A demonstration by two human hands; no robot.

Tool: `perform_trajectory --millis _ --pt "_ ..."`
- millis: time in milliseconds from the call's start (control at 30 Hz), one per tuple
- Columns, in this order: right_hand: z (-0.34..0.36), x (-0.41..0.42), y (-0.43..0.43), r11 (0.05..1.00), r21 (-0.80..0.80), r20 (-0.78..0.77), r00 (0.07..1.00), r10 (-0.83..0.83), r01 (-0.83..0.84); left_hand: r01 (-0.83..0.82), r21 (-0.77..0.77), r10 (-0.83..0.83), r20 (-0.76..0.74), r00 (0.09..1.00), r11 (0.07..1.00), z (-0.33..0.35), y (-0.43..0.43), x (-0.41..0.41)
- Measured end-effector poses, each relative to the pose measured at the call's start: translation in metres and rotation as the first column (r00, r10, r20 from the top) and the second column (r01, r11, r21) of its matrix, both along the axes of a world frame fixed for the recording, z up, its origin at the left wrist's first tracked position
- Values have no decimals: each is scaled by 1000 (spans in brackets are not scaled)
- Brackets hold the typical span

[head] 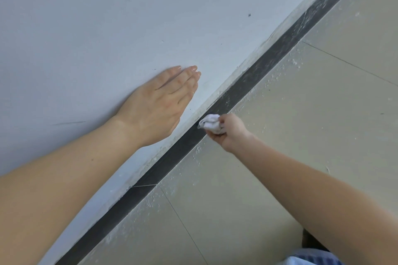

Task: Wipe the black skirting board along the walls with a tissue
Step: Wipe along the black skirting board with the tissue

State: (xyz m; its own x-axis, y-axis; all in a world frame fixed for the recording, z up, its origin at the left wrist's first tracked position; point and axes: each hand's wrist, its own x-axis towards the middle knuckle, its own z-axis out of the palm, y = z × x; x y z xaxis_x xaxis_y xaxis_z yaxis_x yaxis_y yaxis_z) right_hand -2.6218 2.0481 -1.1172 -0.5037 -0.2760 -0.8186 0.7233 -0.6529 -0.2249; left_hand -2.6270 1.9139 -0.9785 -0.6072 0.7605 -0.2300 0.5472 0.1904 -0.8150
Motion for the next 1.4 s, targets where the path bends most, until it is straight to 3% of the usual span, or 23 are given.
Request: perform_trajectory --millis 100,200,333,433,500,600,800,967,1033,1133,1200,1300,1400 --pt "9 -18 36 994 19 1 994 -110 110 -18 -36 18 -15 1000 999 2 14 -7" --pt "0 -24 53 942 90 40 944 -327 323 -23 -38 20 -74 997 999 4 27 -16" --pt "-12 -5 32 995 89 104 993 -48 39 -37 -31 33 -104 994 999 2 37 -28" --pt "-9 11 6 962 61 7 964 265 -265 -20 -18 18 -104 994 1000 -1 36 -35" --pt "-18 15 -10 948 27 16 949 316 -317 -15 -23 12 -97 995 1000 -4 34 -37" --pt "-34 6 -11 978 12 18 978 206 -207 -1 -31 -2 -87 996 1000 -5 30 -40" --pt "-41 -49 36 986 159 -34 998 52 -46 28 -37 -31 -92 995 999 -8 30 -43" --pt "-38 -73 94 925 190 -98 944 -315 328 43 -40 -47 -103 994 998 -10 29 -44" --pt "-36 -68 100 897 219 -82 923 -376 385 42 -35 -46 -103 994 998 -11 29 -44" --pt "-35 -45 79 941 241 -26 971 -237 236 48 -11 -49 -92 995 999 -12 29 -44" --pt "-29 -29 54 983 177 31 998 -46 40 48 12 -47 -84 995 999 -12 29 -45" --pt "-12 -17 26 974 46 60 974 217 -220 42 14 -41 -80 996 999 -12 30 -46" --pt "3 -29 28 983 -32 36 983 181 -180 45 15 -44 -77 996 999 -13 31 -46"
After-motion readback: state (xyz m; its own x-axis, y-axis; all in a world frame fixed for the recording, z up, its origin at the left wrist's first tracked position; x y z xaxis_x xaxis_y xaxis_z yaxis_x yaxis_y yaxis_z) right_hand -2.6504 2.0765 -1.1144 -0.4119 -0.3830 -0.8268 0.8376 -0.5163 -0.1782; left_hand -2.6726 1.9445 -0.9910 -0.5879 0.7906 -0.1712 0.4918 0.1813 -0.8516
